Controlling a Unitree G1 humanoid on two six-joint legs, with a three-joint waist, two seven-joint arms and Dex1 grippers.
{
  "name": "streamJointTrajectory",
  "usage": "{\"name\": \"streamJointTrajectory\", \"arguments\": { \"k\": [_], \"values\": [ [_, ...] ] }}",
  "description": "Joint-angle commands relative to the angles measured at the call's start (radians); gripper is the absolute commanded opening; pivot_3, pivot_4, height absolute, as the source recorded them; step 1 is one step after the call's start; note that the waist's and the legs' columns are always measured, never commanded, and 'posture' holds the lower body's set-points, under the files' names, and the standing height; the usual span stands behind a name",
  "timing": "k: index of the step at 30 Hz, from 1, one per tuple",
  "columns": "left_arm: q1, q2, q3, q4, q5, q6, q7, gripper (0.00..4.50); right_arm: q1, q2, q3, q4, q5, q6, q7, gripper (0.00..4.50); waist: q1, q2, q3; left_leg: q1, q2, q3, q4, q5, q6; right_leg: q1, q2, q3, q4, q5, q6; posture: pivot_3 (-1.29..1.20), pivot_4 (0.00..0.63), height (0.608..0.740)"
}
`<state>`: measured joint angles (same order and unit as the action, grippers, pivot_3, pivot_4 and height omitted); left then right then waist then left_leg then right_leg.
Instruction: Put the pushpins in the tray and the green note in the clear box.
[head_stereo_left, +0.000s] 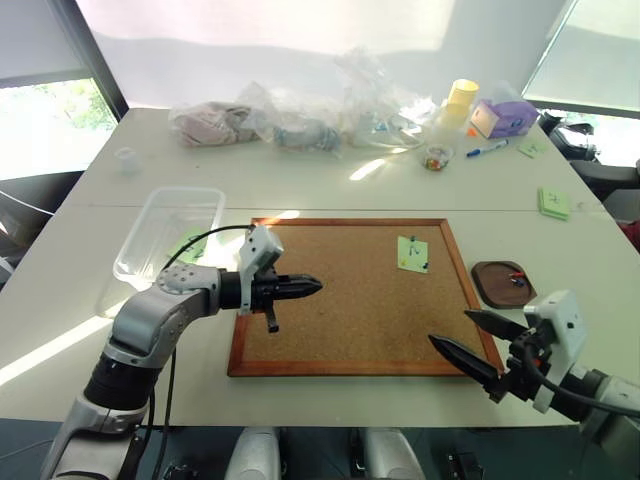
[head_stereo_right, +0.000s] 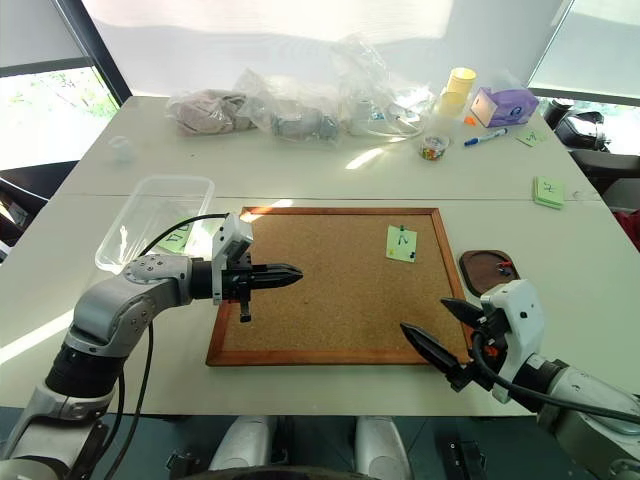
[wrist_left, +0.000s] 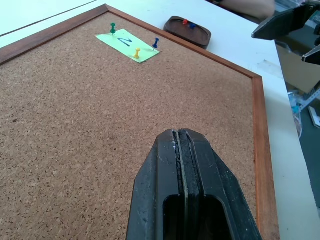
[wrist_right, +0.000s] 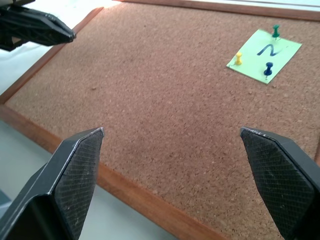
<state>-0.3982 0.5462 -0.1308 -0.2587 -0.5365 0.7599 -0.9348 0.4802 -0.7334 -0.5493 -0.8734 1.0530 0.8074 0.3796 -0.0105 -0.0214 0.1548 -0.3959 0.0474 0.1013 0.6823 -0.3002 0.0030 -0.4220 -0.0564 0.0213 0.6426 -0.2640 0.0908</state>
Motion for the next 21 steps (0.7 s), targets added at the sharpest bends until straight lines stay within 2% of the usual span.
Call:
{"name": "streamJointTrajectory", "arguments": {
  "k": [1, 14, 21],
  "values": [
    [-0.021, -0.002, 0.02, -0.017, 0.004, -0.016, 0.026, 0.0, -0.02, 0.001, 0.012, -0.037, 0.018, -0.018, -0.025, 4.48, 0.0, 0.0, 0.0, 0.0, 0.0, 0.0, 0.0, 0.0, 0.0, 0.0, 0.0, 0.0, 0.0, 0.0, 0.0, 0.0, 0.15, 0.737],
    [-0.047, -0.011, 0.029, -0.017, -0.014, -0.016, 0.054, 0.0, -0.05, -0.003, 0.038, -0.027, 0.04, -0.026, -0.07, 4.48, 0.0, 0.0, 0.0, 0.0, 0.0, 0.0, 0.0, 0.0, 0.0, 0.0, 0.0, 0.0, 0.0, 0.0, 0.0, 0.0, 0.15, 0.737],
    [-0.16, -0.014, 0.029, 0.036, -0.003, -0.009, 0.057, 0.0, -0.166, -0.021, 0.04, 0.035, 0.075, -0.004, -0.152, 4.48, 0.0, -0.001, 0.0, -0.001, 0.0, 0.0, 0.0, 0.0, 0.0, 0.0, 0.0, 0.0, -0.001, 0.0, 0.0, 0.0, 0.15, 0.737]
  ]
}}
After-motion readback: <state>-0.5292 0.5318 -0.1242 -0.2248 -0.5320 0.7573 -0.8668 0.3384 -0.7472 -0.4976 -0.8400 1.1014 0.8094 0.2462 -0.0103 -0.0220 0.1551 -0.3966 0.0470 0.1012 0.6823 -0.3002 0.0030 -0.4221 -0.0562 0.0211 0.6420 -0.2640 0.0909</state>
